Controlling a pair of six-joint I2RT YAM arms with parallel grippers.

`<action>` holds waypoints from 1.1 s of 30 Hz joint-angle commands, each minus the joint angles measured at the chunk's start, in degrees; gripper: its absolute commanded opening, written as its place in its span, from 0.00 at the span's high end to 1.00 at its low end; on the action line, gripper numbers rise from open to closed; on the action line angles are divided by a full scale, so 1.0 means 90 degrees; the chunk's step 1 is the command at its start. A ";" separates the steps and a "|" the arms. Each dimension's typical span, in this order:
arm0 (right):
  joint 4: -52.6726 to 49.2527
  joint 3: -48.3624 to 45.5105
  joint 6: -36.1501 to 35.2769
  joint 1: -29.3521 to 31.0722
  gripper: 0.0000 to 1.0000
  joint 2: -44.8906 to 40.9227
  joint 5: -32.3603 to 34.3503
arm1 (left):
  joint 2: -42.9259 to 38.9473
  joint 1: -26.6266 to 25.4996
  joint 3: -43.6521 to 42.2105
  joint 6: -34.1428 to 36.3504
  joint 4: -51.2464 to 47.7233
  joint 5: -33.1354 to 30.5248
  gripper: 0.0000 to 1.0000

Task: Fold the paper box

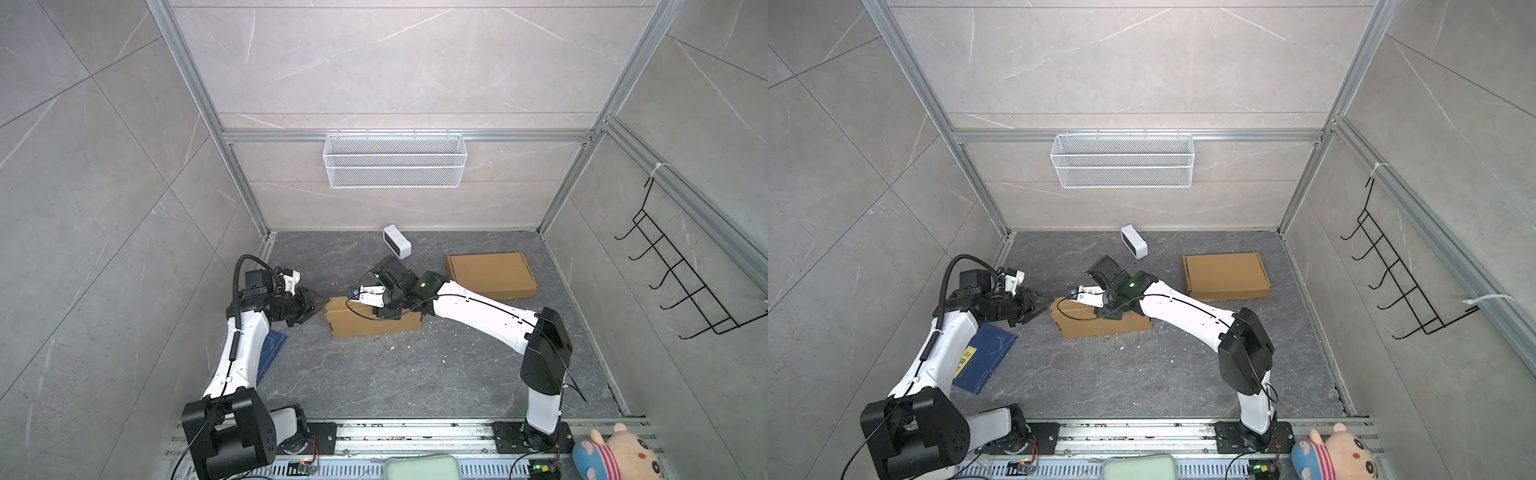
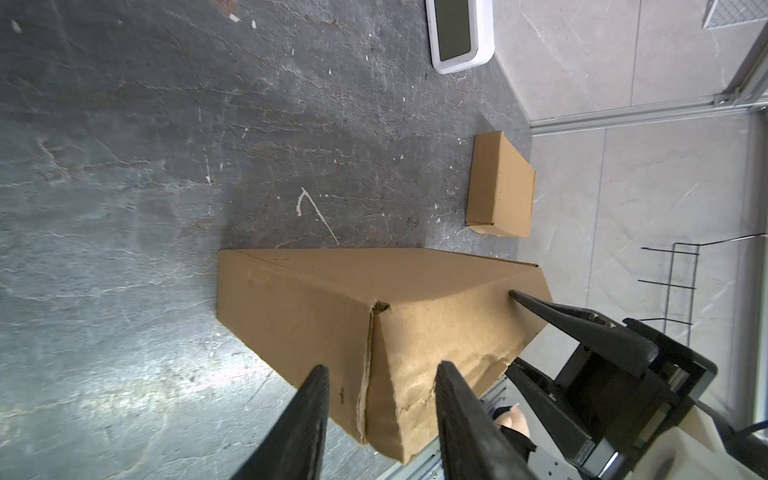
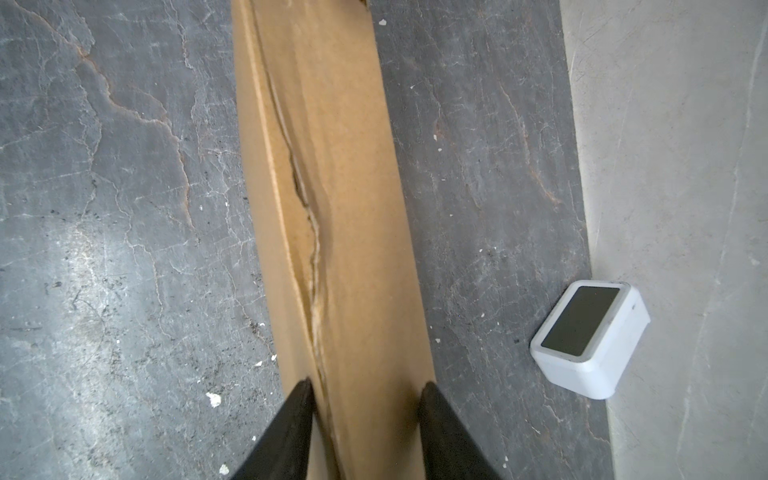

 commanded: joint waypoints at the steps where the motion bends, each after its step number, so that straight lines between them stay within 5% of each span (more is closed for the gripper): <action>1: -0.0351 0.0012 0.0074 -0.0019 0.57 0.0162 0.0029 | -0.0134 0.0011 -0.0214 0.0026 0.0081 0.0306 0.58; 11: -0.0393 0.0121 0.0045 -0.0011 0.57 0.0202 0.0023 | 0.0107 0.0030 -0.0492 0.0133 0.0078 -0.0169 0.76; 33: -0.0102 0.0184 0.1325 -0.0457 0.41 -0.0442 -0.1600 | 0.0200 0.0050 -0.0458 0.0070 0.0286 -0.0234 0.85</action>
